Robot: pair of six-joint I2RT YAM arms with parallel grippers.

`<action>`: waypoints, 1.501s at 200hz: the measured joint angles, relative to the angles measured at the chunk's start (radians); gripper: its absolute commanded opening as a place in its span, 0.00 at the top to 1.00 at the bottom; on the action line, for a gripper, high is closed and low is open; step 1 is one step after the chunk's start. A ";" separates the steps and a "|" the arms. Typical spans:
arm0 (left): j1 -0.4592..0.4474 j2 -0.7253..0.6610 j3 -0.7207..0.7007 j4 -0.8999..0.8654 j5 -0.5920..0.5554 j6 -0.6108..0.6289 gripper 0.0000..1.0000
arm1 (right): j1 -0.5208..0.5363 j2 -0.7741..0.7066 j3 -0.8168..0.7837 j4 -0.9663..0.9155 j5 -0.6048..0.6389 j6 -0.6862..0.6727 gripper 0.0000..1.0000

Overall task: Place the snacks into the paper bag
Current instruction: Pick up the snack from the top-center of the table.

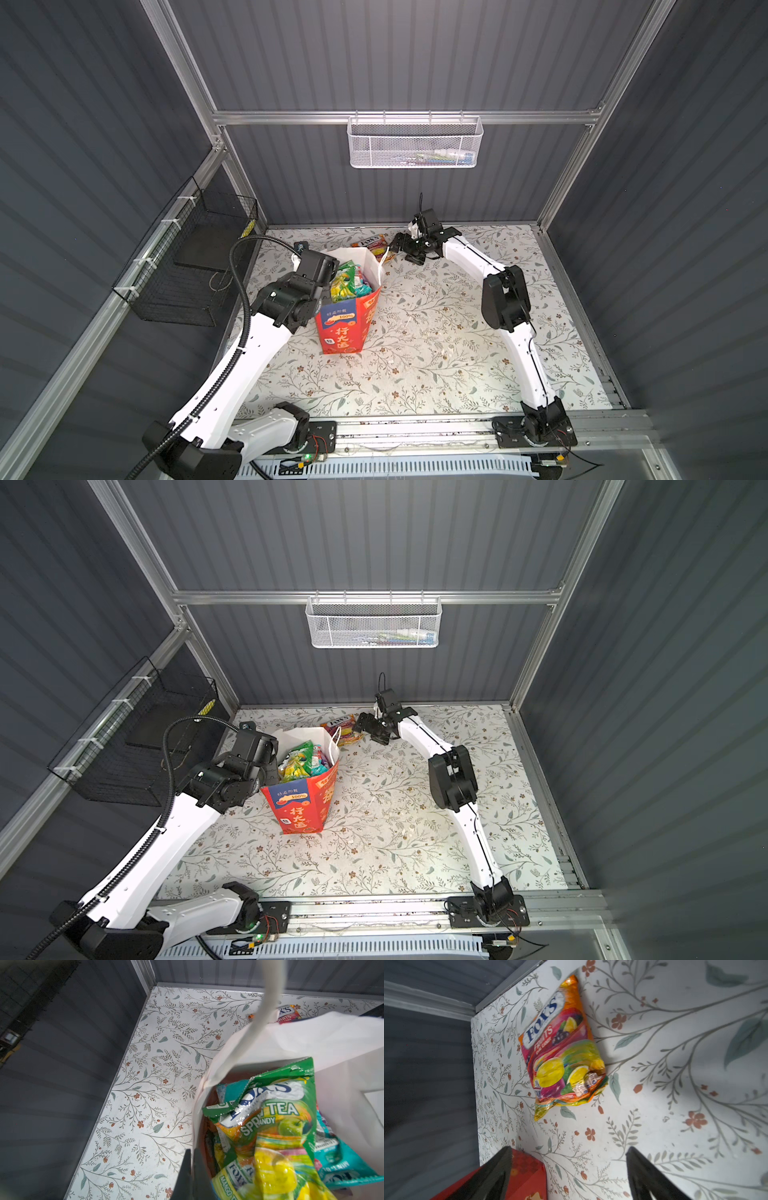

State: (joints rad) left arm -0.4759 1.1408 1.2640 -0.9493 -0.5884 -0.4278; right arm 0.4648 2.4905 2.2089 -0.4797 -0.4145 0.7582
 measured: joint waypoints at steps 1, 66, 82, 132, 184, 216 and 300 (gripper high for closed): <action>0.000 0.000 0.000 0.001 0.000 0.000 0.99 | 0.000 0.001 0.000 0.001 0.000 0.002 0.16; 0.010 0.000 -0.005 0.011 0.016 0.007 1.00 | -0.006 0.100 0.037 0.072 -0.032 0.132 0.35; 0.011 0.000 -0.005 0.014 0.024 0.007 1.00 | -0.006 0.116 0.038 0.100 -0.035 0.161 0.40; 0.015 0.000 -0.009 0.027 0.040 0.007 1.00 | -0.010 0.153 0.039 0.172 -0.039 0.267 0.58; 0.022 -0.007 -0.013 0.031 0.061 0.007 1.00 | -0.017 0.158 0.039 0.265 -0.054 0.430 0.68; 0.026 -0.010 -0.014 0.035 0.069 0.007 1.00 | -0.021 0.185 0.038 0.312 -0.055 0.499 0.69; 0.033 -0.014 -0.014 0.038 0.089 0.010 1.00 | -0.023 0.205 0.033 0.368 -0.055 0.594 0.89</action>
State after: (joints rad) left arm -0.4431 1.1267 1.2495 -0.9112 -0.4992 -0.4179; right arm 0.4423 2.6953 2.2421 -0.1120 -0.4694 1.3518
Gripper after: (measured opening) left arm 0.049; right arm 0.165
